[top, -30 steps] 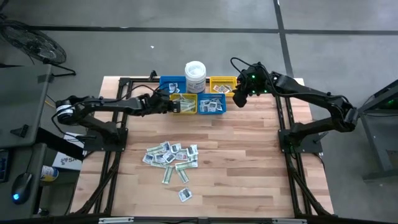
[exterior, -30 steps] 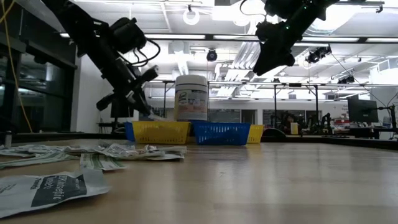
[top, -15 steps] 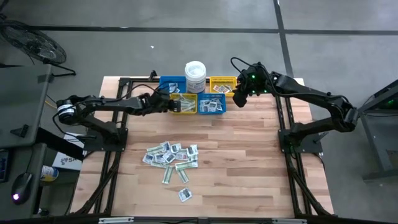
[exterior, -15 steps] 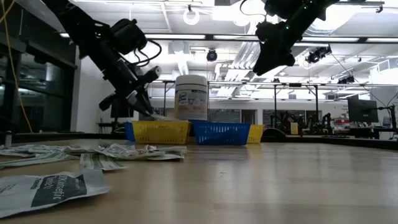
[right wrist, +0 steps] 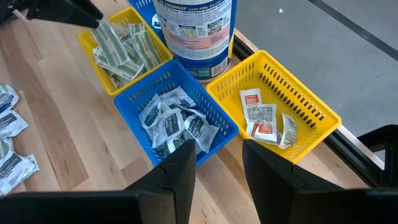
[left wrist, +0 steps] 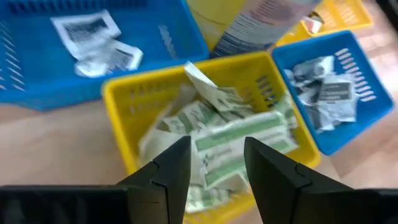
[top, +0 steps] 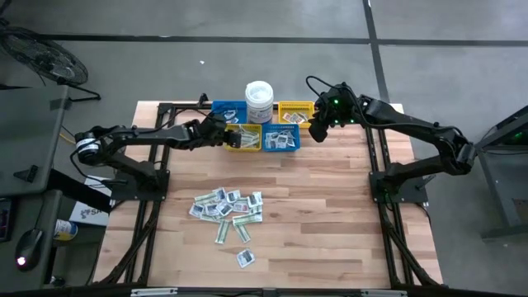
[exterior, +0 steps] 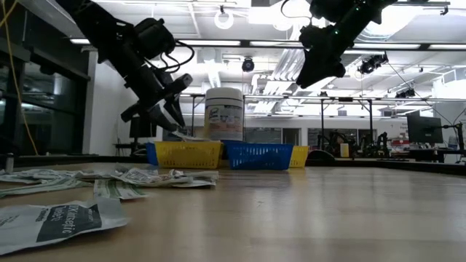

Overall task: Pick & Place First Aid Supplies
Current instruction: Put the green bandage pad into the left yellow bin

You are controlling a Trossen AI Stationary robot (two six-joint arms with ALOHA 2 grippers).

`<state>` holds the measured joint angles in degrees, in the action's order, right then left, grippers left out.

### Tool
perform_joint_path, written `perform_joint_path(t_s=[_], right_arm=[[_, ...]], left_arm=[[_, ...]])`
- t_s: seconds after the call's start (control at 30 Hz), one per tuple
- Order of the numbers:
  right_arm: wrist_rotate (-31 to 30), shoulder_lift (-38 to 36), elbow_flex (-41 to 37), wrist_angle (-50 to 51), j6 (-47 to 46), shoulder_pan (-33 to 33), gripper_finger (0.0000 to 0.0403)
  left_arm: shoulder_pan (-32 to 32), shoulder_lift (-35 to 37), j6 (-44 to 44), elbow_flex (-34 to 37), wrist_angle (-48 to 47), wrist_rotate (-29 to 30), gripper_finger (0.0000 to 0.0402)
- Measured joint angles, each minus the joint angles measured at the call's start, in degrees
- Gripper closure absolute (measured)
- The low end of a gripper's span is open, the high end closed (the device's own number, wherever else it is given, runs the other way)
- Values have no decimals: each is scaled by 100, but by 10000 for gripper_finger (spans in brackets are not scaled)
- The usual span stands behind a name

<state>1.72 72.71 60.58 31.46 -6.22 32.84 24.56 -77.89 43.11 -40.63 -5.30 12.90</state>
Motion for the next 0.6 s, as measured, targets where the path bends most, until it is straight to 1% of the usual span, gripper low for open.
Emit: perform_joint_path(t_s=[0.2, 0.27, 0.33, 0.5, 0.6], right_arm=[[0, 2, 0, 1, 0, 0, 277], [0, 2, 0, 1, 0, -2, 277], [0, 2, 0, 1, 0, -1, 277], [0, 2, 0, 1, 0, 0, 277], [17, 2, 0, 3, 0, 0, 277]], left_arm=[[297, 0, -413, -477, -658, 90, 250], [377, 0, -523, -630, -869, -6, 250], [413, 0, -580, -748, -923, -242, 250], [391, 0, -972, -916, -1056, -1041, 250], [391, 21, -1036, -952, -1330, -1538, 250]])
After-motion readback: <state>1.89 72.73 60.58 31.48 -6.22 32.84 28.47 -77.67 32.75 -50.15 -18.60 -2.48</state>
